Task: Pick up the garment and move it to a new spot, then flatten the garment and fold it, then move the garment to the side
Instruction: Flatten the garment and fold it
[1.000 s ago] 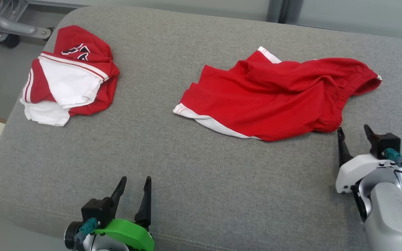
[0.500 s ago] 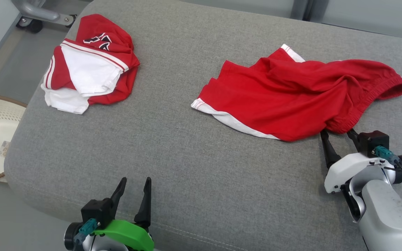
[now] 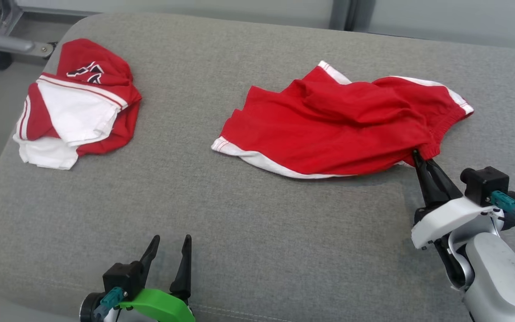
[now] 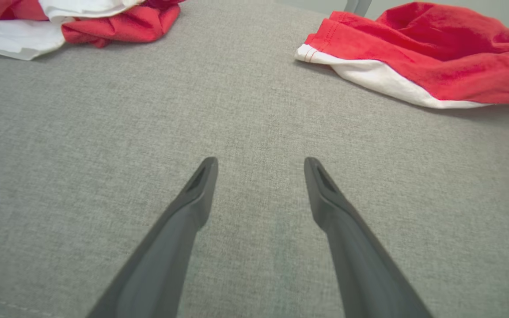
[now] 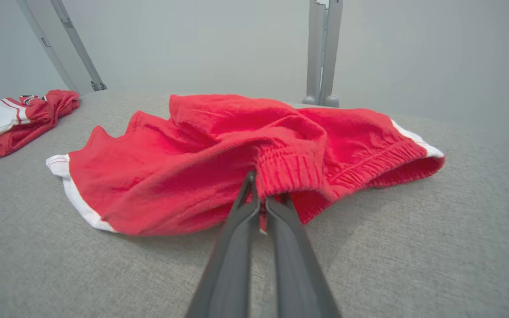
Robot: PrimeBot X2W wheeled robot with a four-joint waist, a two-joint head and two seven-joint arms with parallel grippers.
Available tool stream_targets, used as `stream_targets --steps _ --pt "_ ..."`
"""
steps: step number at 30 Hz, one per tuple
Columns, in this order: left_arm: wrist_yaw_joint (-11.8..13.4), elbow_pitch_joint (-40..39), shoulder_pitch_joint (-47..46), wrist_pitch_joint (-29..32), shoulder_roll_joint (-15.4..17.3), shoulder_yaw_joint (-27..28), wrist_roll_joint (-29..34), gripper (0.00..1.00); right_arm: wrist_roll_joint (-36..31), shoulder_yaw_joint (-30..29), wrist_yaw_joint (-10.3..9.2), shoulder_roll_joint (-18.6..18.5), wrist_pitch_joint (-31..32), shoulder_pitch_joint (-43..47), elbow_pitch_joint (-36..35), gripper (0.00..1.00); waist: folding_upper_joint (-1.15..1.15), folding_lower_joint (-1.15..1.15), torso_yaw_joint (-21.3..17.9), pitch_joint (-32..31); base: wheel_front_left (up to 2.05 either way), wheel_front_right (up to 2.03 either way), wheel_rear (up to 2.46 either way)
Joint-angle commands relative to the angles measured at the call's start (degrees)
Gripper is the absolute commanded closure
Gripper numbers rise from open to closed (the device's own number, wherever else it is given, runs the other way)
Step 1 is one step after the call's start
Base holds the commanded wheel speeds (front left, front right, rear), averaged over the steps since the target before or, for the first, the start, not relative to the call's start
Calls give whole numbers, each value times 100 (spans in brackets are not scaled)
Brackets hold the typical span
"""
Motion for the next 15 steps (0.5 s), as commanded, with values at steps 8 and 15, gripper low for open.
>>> stream_targets --steps 8,15 --pt "-38 34 157 3 17 30 58 0 1419 709 -10 -622 37 568 -742 100 0 0 -782 -488 0 0 0" --pt "-67 15 -6 3 16 -150 0 0 2232 1219 -9 -1122 368 494 -909 100 0 0 -646 -218 0 0 0"
